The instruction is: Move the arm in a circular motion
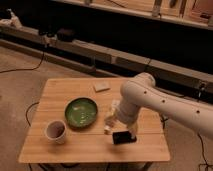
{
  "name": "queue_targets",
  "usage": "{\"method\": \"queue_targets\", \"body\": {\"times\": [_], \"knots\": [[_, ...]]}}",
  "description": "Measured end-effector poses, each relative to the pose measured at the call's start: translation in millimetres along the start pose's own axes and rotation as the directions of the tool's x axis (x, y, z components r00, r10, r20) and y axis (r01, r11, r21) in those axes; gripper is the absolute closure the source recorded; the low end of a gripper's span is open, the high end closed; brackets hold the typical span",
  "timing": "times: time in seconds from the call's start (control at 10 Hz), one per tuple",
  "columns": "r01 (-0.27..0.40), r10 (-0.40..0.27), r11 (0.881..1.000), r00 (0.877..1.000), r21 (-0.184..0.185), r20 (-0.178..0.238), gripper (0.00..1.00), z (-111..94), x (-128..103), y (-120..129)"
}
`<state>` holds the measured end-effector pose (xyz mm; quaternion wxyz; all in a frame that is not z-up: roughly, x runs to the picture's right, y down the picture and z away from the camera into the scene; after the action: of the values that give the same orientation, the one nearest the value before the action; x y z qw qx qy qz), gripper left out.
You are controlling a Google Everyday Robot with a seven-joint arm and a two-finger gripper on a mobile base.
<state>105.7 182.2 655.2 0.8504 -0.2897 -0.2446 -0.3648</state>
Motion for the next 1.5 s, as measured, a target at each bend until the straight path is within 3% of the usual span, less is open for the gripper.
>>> {"method": "queue_targets", "body": {"times": [0.1,0.2,0.3,0.5,0.6,0.7,0.9,1.0,1.1,1.2,1.5], "knots": [[-0.054,0.054,0.999,0.998,0.002,-0.019,0.20,-4,15,17],[-0.135,0.135,0.991,0.989,0.000,-0.055,0.20,-8,47,42],[-0.224,0.221,0.974,0.970,-0.019,-0.098,0.20,-10,92,72],[-0.300,0.291,0.953,0.944,-0.037,-0.155,0.20,-9,151,90],[-0.335,0.320,0.941,0.926,-0.043,-0.199,0.20,-10,193,92],[-0.347,0.329,0.937,0.915,-0.041,-0.232,0.20,-17,224,87],[-0.338,0.312,0.940,0.906,-0.043,-0.287,0.20,-33,272,63],[-0.303,0.272,0.952,0.909,-0.053,-0.315,0.20,-41,288,35],[-0.274,0.240,0.960,0.915,-0.064,-0.323,0.20,-42,292,13],[-0.227,0.189,0.970,0.927,-0.084,-0.323,0.20,-37,294,-24],[-0.098,0.059,0.988,0.956,-0.124,-0.286,0.20,-11,273,-119]]}}
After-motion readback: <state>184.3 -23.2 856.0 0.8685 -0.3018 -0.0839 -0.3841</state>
